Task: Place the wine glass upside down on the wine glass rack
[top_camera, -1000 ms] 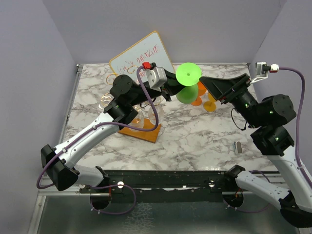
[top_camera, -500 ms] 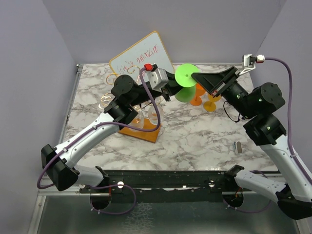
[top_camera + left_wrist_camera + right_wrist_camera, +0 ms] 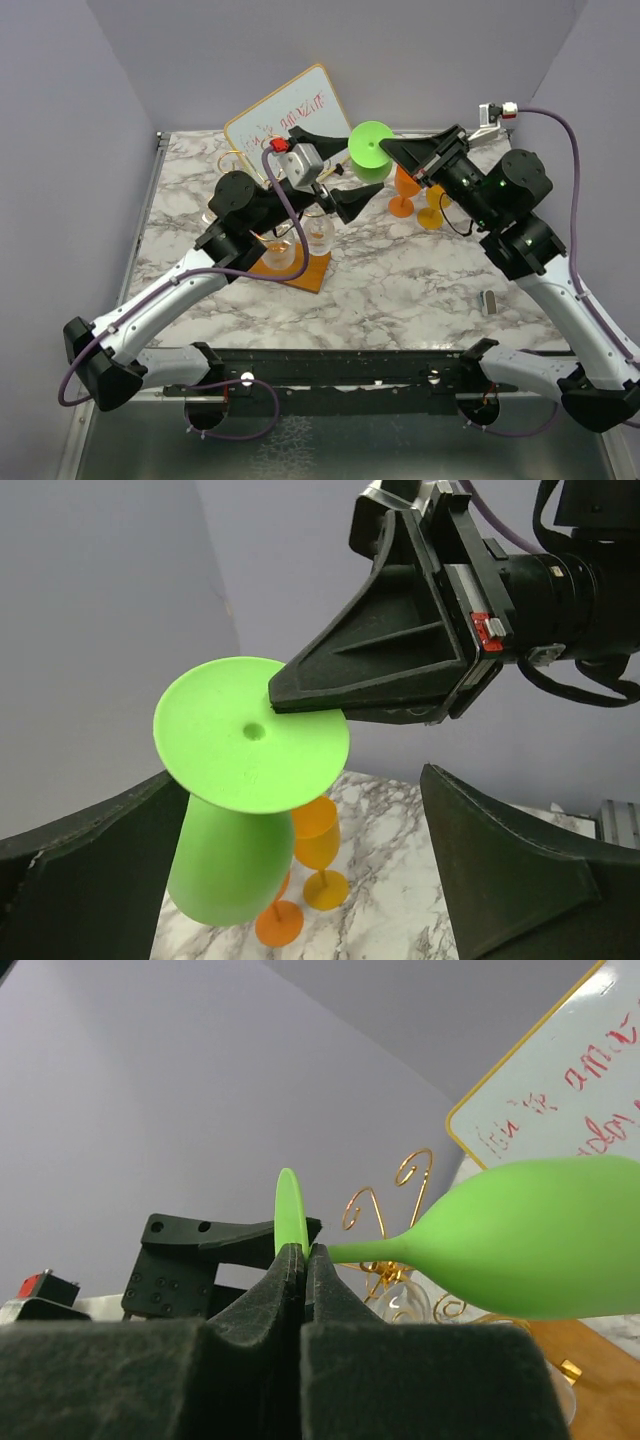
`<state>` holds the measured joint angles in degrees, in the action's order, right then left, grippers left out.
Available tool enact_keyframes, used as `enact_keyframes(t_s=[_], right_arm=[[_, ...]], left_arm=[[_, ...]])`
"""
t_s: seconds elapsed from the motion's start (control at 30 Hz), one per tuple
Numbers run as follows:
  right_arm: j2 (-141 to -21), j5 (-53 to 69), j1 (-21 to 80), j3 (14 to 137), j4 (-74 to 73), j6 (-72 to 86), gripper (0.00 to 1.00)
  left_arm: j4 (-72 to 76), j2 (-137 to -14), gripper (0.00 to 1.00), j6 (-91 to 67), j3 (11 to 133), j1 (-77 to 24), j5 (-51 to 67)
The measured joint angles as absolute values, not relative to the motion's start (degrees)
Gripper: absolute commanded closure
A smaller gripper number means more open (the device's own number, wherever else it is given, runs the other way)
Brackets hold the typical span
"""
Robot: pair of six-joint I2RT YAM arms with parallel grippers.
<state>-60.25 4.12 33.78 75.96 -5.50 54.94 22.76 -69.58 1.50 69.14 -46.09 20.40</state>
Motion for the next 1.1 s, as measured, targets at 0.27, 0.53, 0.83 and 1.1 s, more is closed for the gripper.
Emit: enact_keyframes(t_s=[0.27, 0.53, 0.83, 1.1], right_arm=[[-67.31, 2.15, 33.80, 80.71, -4.40, 52.75, 0.99], [-76.86, 3.68, 33.80, 84.16, -3.57, 52.21, 0.99], [-89.12, 12.47, 33.80, 92.53, -3.07, 50.85, 0.99], [-94.89, 20.27, 34.46, 96.92, -4.27, 51.59, 0.99]], left_arm=[[15.09, -62.54, 0.01, -1.91, 69.89, -46.15, 7.60], [0.75, -53.43, 0.01, -7.70, 71.85, -46.15, -8.86], [-15.05, -43.40, 0.01, -7.92, 72.62, -46.15, -25.30], [-19.35, -37.15, 0.01, -7.22, 72.64, -46.15, -32.73]])
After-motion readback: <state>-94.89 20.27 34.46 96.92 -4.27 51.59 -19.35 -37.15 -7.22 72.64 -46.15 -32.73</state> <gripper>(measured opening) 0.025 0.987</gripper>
